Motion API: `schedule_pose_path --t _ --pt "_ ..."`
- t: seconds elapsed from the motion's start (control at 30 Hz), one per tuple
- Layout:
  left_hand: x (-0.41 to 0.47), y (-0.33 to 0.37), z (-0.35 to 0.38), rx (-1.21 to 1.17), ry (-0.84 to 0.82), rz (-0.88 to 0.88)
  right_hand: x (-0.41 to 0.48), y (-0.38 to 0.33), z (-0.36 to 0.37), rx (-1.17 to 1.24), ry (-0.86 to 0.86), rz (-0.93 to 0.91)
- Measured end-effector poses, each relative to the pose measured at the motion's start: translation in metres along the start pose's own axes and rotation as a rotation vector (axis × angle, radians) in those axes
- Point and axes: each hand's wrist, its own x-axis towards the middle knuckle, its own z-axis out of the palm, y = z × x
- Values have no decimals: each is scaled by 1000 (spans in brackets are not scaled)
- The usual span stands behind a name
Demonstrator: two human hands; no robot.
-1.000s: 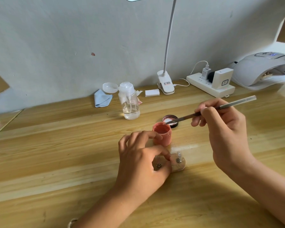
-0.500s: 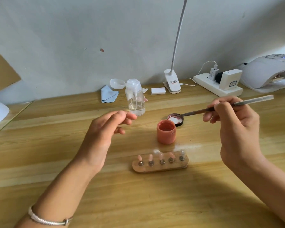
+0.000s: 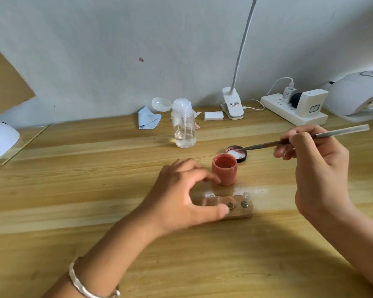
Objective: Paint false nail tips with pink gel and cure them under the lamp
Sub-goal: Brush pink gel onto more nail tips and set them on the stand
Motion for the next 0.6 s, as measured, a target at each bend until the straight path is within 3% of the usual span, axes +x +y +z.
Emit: schedule_pose_path --t 0.13,0.43,0.6 --pt "10 33 23 347 123 173 3 -1 -2 15 65 -12" --pt "21 45 38 247 154 143 5 1 -2 28 84 -10" --pt "16 48 46 355 220 276 5 1 -2 20 96 -9"
